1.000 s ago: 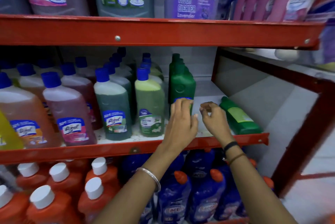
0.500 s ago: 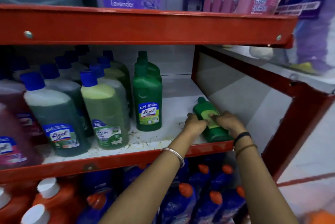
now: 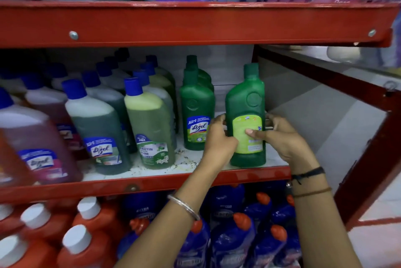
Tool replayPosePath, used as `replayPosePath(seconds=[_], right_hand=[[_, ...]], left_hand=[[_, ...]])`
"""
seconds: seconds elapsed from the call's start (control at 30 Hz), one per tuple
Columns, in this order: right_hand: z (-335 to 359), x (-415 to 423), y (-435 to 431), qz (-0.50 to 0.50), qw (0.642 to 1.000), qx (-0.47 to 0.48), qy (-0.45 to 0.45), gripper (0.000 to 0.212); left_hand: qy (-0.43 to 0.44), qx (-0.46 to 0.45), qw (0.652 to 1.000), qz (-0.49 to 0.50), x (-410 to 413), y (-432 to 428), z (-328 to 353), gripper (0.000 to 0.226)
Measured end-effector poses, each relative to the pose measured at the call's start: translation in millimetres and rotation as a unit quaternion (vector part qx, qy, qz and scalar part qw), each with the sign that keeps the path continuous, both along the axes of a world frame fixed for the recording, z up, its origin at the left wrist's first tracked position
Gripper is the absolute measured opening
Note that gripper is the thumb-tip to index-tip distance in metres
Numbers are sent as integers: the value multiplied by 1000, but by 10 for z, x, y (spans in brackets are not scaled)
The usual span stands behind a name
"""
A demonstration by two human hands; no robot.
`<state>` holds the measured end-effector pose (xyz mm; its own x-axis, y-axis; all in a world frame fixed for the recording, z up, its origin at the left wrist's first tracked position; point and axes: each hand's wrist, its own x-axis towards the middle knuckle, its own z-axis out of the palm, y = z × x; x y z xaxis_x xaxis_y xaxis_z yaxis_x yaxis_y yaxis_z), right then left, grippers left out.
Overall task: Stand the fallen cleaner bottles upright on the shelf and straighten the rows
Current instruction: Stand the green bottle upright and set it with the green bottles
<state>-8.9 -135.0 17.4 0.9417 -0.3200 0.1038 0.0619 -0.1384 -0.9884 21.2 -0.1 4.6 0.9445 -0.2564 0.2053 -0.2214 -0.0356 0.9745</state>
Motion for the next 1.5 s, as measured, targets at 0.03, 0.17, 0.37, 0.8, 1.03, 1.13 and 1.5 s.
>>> replayPosePath(seconds=[0.03,0.17,0.37,0.8,1.03,1.13,1.5], right_hand=[[-7,12,112,9,1000,-11,-15,50],[-43,60,575,54,995,-38,-69,50],[-286,125,929,61,990,-65,-109,49],[-341,-36,1246,-110,979,-130,-110,54],[-222,-8,1338,-125,972,-173,-97,44],[-186,2,1274,-88,971,-184,-127,34],[-260,159,898,74,988,3,-138,39]], left_hand=[[-33,11,999,26,6,119,-33,51],[-92,43,987,124,-8,536,-96,67],[-129,99,975,152,-124,827,-183,61],[-174,141,959,172,-299,937,-353,41],[-218,84,963,134,-413,1015,-479,28],[-215,94,968,90,-361,1024,-488,41],[-150,180,971,39,-213,886,-486,78]])
